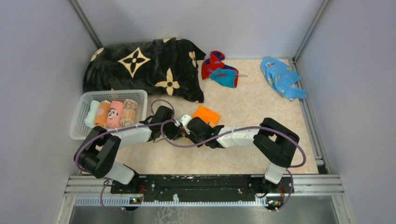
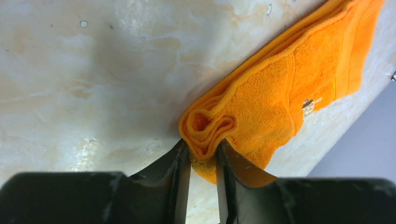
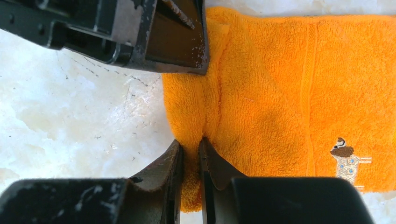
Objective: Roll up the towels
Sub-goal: Roll the towel at the center of the board.
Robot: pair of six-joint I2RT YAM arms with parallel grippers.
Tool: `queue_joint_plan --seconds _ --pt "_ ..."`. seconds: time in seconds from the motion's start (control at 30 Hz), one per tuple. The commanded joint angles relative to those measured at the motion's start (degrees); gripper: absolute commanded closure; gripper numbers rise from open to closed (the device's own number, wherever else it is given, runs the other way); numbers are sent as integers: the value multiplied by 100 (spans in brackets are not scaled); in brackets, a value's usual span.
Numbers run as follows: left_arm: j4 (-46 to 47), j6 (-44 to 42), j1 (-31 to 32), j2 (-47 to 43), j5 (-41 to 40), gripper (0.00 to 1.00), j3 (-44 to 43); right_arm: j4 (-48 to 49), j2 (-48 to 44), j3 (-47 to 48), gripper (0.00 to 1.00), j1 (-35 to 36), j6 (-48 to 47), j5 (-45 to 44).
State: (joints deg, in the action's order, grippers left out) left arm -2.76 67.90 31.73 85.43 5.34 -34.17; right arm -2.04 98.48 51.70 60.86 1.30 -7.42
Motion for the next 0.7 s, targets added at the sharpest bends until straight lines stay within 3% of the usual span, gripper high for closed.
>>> queue_joint_plan --seconds 0.0,0.07,0.17,0.33,0.53,0.67 --pt "-1394 -365 -39 518 -903 74 230 -362 82 -323 85 -23 272 825" --pt "-1428 -409 -44 492 -927 78 239 -314 8 -360 85 -61 289 943" --pt "-1446 -454 -65 412 -936 76 257 -260 -98 -371 85 -106 327 1203" --pt "-1480 -579 -72 -93 -924 53 201 -97 -196 -414 87 -264 476 1852" --pt "-1588 -714 -87 -1306 -1024 36 331 554 -274 -589 88 -787 992 3345" --pt "-1559 -923 -88 -1996 -887 33 524 1036 -42 -631 89 -1266 1575 4492"
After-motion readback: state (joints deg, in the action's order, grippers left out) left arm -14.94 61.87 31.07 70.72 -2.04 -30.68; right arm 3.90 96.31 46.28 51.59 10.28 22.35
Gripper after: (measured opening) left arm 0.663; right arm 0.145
